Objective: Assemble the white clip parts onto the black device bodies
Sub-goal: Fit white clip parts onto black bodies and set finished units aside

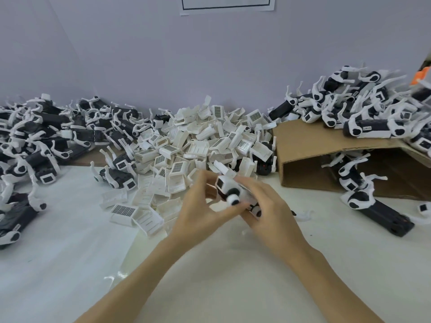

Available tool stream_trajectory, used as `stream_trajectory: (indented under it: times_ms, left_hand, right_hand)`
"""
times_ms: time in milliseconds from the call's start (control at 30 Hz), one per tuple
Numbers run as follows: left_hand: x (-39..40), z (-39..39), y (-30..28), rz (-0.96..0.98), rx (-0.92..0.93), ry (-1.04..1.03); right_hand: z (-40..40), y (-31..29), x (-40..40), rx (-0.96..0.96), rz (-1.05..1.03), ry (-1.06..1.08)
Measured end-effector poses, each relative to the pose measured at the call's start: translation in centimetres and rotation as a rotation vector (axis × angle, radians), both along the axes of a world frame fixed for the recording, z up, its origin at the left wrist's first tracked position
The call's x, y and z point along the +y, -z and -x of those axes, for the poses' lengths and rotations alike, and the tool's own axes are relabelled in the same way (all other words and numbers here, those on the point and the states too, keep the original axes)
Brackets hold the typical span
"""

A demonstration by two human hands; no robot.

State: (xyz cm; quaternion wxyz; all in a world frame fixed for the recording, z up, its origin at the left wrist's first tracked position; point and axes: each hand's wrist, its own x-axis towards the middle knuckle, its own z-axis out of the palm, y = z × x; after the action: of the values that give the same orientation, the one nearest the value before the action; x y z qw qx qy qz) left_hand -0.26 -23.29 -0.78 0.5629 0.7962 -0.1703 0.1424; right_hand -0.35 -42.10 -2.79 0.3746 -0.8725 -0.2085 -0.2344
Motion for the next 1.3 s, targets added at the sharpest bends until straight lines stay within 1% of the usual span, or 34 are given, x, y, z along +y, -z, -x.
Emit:
stream_trajectory:
  times_ms: [67, 100, 167, 233, 300, 400, 433, 500, 567, 600, 667, 767, 867, 967, 1000, 1033, 1067, 1133, 1167, 1233, 1267, 1300]
  left_hand:
    - [-1.4, 0.8, 0.5, -0.087, -0.183, -0.074]
    - [-1.8, 1.0, 0.5, -0.09, -0.242, -0.1]
    - [-2.0, 1.1, 0.4, -0.073, -0.289, -0.124]
    - [-2.0, 1.1, 0.3, -0.062, -0.277, -0.133]
    - [-2.0, 1.1, 0.4, -0.044, -0.22, -0.136]
    - [-1.6, 0.7, -0.1, 0.054, -0.045, -0.148]
    - [-1.1, 0.3, -0.3, 0.111, 0.031, -0.14]
    - [0.2, -0.5, -0.8, 0.247, 0.165, -0.081]
    - [1.3, -1.1, -1.2, 0.32, 0.221, -0.052]
    - [1.6, -1.2, -1.3, 0.327, 0.232, -0.057]
    - [1.6, -1.4, -1.1, 0.349, 0.277, -0.036]
    - [1.6, -1.5, -0.6, 0.5, 0.379, 0.054]
    - [2.1, -2.0, -0.4, 0.599, 0.43, 0.081]
    - [2.7, -2.5, -0.3, 0.588, 0.513, 0.158]
    - [2.7, -2.6, -0.2, 0.583, 0.525, 0.162]
    - [2.7, -2.7, -0.2, 0.591, 0.523, 0.149]
    - [2.8, -2.8, -0.1, 0.612, 0.512, 0.127]
    - [3.0, -3.2, -0.1, 0.641, 0.467, 0.099]
    - [3.2, -3.4, -0.1, 0.638, 0.442, 0.1]
    - [3.6, -3.6, -0.2, 0.623, 0.403, 0.102]
    - [3.7, -3.7, -0.3, 0.61, 0.388, 0.102]
    - [3.6, -3.6, -0.3, 0.596, 0.375, 0.102]
  right_hand:
    - [0.3, 0.1, 0.6, 0.017, -0.034, 0.013]
    - [0.3, 0.2, 0.8, 0.022, -0.051, 0.002]
    - [0.2, 0.3, 0.6, -0.001, -0.042, 0.009]
    - [0.0, 0.0, 0.4, -0.012, -0.01, 0.036]
    - [-0.1, -0.2, 0.5, 0.017, -0.017, 0.024]
    - [0.1, -0.4, 0.8, 0.082, -0.127, -0.052]
    - [0.1, -0.6, 0.7, 0.139, -0.176, -0.063]
    - [0.1, -1.3, 0.5, 0.352, -0.315, -0.087]
    - [-0.2, -1.6, 0.2, 0.554, -0.546, -0.174]
    - [-0.3, -1.6, 0.1, 0.61, -0.632, -0.218]
    - [-0.4, -1.4, 0.2, 0.652, -0.704, -0.242]
    - [-0.5, -0.8, 0.2, 0.75, -0.812, -0.308]
    - [-0.5, -0.9, -0.1, 0.77, -0.813, -0.348]
    - [-0.6, -1.3, -0.5, 0.769, -0.665, -0.301]
    - [-0.7, -1.5, -0.6, 0.797, -0.649, -0.278]
    - [-0.9, -1.9, -0.8, 0.84, -0.676, -0.255]
    - [-1.2, -2.5, -1.1, 0.874, -0.74, -0.241]
    - [-2.3, -4.6, -2.1, 0.87, -0.971, -0.268]
    - [-3.0, -6.2, -3.0, 0.824, -1.132, -0.319]
    - [-4.3, -9.7, -5.1, 0.668, -1.469, -0.496]
    - [-4.8, -11.2, -6.1, 0.584, -1.591, -0.6]
    - [-5.3, -12.4, -7.0, 0.528, -1.662, -0.665]
